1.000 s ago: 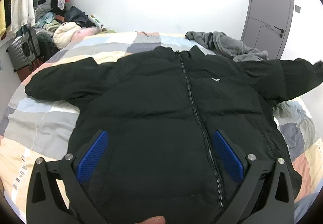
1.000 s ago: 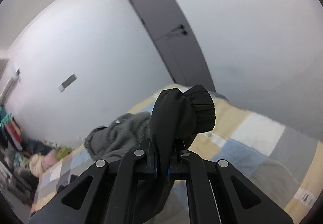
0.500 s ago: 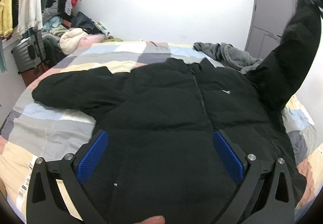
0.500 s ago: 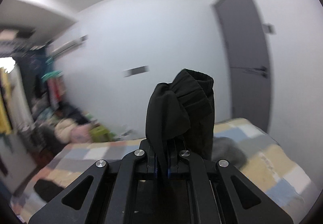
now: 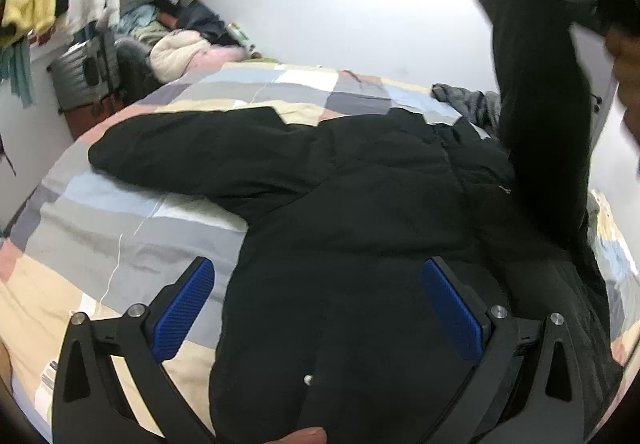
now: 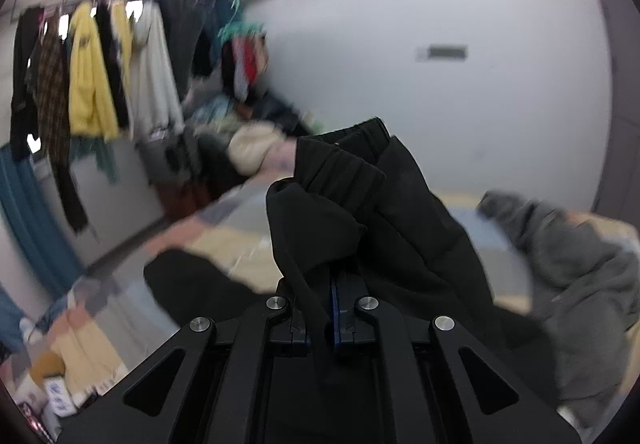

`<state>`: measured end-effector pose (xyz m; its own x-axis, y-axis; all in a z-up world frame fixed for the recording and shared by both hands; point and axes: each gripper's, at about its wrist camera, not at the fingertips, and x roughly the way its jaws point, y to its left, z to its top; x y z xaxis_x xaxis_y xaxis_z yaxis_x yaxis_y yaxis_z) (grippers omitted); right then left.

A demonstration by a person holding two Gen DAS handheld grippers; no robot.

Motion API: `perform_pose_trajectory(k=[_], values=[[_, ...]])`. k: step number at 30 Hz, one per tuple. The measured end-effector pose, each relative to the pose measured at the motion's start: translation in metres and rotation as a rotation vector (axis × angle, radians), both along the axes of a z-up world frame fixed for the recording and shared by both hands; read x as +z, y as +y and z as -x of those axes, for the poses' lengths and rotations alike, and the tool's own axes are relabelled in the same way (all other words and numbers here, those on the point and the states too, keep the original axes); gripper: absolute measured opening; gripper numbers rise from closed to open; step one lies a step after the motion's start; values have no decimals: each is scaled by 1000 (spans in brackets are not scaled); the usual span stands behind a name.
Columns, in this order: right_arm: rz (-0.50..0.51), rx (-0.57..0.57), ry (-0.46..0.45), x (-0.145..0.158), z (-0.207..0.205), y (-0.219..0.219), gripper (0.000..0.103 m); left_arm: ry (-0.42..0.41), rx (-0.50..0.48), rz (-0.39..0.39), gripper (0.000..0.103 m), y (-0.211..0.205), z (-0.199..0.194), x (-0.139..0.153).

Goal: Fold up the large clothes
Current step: 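Lift the sleeve with the right tool and fold it across the jacket body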

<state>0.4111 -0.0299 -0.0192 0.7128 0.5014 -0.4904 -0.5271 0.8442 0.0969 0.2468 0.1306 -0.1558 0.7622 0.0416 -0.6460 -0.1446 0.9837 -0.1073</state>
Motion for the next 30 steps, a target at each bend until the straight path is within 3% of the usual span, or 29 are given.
perform_pose_trajectory(k=[7,13,18,22,25,26,27,30], values=[[70,82,181,-95,-26,40,7,35,56,80,103,24,-11,-14],[102,79,294,-154,-48,67,7,59,25,67,103,19,-19,-28],[128,90,329,-178,-55,72,7,86,29,96,103,23,-25,-38],[138,95,309,-172,-53,74,10,97,22,108,103,25,-28,-43],[118,150,319,-160,-48,76,35,102,14,130,103,25,-30,-44],[104,174,315,-155,-44,77,62,105,7,149,103,25,-31,-44],[93,200,303,-146,-38,79,82,107,-1,170,103,25,-30,-43],[79,250,253,-117,-22,80,82,101,-11,167,103,22,-26,-39]])
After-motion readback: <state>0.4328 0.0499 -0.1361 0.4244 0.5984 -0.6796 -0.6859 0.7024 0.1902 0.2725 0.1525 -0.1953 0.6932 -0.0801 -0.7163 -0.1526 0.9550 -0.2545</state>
